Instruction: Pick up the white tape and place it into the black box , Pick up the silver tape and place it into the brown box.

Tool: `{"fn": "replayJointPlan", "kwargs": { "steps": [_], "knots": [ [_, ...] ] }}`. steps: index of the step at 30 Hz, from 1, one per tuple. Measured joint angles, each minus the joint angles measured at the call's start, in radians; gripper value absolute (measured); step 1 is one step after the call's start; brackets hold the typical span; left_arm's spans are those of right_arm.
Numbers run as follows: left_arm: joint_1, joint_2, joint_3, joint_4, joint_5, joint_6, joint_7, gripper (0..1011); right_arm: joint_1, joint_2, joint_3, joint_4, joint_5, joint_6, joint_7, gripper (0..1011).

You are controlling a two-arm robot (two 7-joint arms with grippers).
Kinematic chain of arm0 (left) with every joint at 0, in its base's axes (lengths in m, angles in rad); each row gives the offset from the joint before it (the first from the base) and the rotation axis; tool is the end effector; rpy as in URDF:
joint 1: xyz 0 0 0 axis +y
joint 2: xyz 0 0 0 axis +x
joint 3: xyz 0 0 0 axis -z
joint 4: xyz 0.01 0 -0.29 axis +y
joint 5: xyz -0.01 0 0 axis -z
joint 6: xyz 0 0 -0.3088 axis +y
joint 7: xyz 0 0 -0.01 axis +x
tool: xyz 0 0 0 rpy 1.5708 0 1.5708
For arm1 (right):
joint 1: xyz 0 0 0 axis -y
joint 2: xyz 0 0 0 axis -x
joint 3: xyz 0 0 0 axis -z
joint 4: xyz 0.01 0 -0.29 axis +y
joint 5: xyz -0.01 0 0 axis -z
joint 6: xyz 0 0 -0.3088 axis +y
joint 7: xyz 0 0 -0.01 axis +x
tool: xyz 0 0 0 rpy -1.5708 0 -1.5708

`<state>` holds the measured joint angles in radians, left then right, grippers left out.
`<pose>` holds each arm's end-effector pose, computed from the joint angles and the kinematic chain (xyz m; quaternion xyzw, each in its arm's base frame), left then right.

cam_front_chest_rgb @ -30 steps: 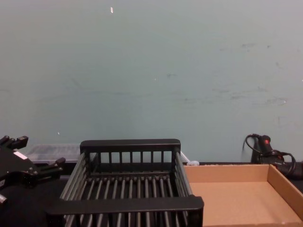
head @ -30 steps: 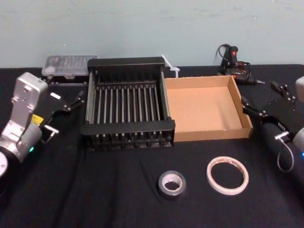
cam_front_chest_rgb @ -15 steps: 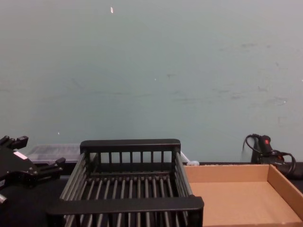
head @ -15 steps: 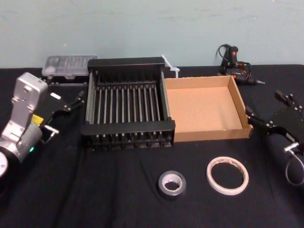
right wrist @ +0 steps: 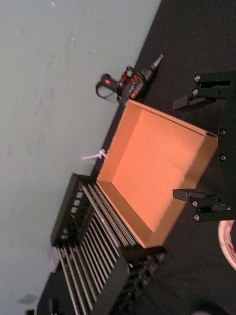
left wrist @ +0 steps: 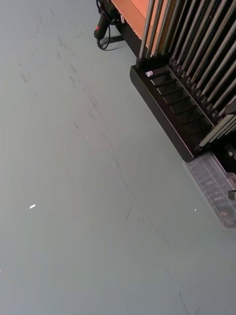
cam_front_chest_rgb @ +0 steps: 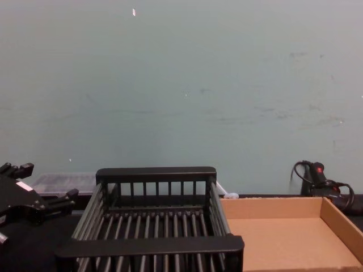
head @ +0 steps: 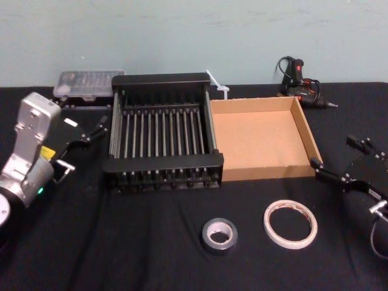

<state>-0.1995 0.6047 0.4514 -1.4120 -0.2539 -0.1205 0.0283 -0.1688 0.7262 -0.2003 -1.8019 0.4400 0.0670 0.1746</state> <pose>0.3581 0.0827 -0.3023 0.1415 -0.1325 0.5799 0.7913 0.2760 -0.1027 -0.2629 -0.1413 -0.0213 -0.5118 0.8472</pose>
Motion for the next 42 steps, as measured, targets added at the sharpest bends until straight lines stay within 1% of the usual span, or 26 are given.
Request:
{"fn": "replayJointPlan", "kwargs": {
  "steps": [4, 7, 13, 14, 17, 21, 26, 32, 42],
  "knots": [
    [0.000, 0.000, 0.000, 0.000, 0.000, 0.000, 0.000, 1001, -0.007, 0.008, 0.001, -0.014, 0.004, 0.044, 0.021, 1002],
    [0.000, 0.000, 0.000, 0.000, 0.000, 0.000, 0.000, 1001, -0.009, 0.014, -0.005, -0.023, 0.005, 0.090, 0.041, 1002],
    [0.000, 0.000, 0.000, 0.000, 0.000, 0.000, 0.000, 1001, -0.011, 0.016, -0.014, -0.031, 0.004, 0.137, 0.069, 1002],
    [0.000, 0.000, 0.000, 0.000, 0.000, 0.000, 0.000, 1001, -0.011, 0.013, -0.016, -0.031, 0.004, 0.150, 0.074, 1002],
    [0.000, 0.000, 0.000, 0.000, 0.000, 0.000, 0.000, 1001, -0.011, 0.008, -0.018, -0.029, 0.004, 0.165, 0.082, 1002],
    [0.000, 0.000, 0.000, 0.000, 0.000, 0.000, 0.000, 1001, -0.005, -0.008, -0.022, -0.010, 0.003, 0.189, 0.097, 1002],
    [0.000, 0.000, 0.000, 0.000, 0.000, 0.000, 0.000, 1001, 0.000, -0.025, -0.029, 0.016, -0.012, 0.193, 0.106, 1002],
    [0.000, 0.000, 0.000, 0.000, 0.000, 0.000, 0.000, 1001, 0.008, -0.054, -0.039, 0.058, -0.045, 0.163, 0.118, 1002],
    [0.000, 0.000, 0.000, 0.000, 0.000, 0.000, 0.000, 1001, 0.019, -0.086, -0.044, 0.096, -0.077, 0.156, 0.134, 1003]
  ]
}}
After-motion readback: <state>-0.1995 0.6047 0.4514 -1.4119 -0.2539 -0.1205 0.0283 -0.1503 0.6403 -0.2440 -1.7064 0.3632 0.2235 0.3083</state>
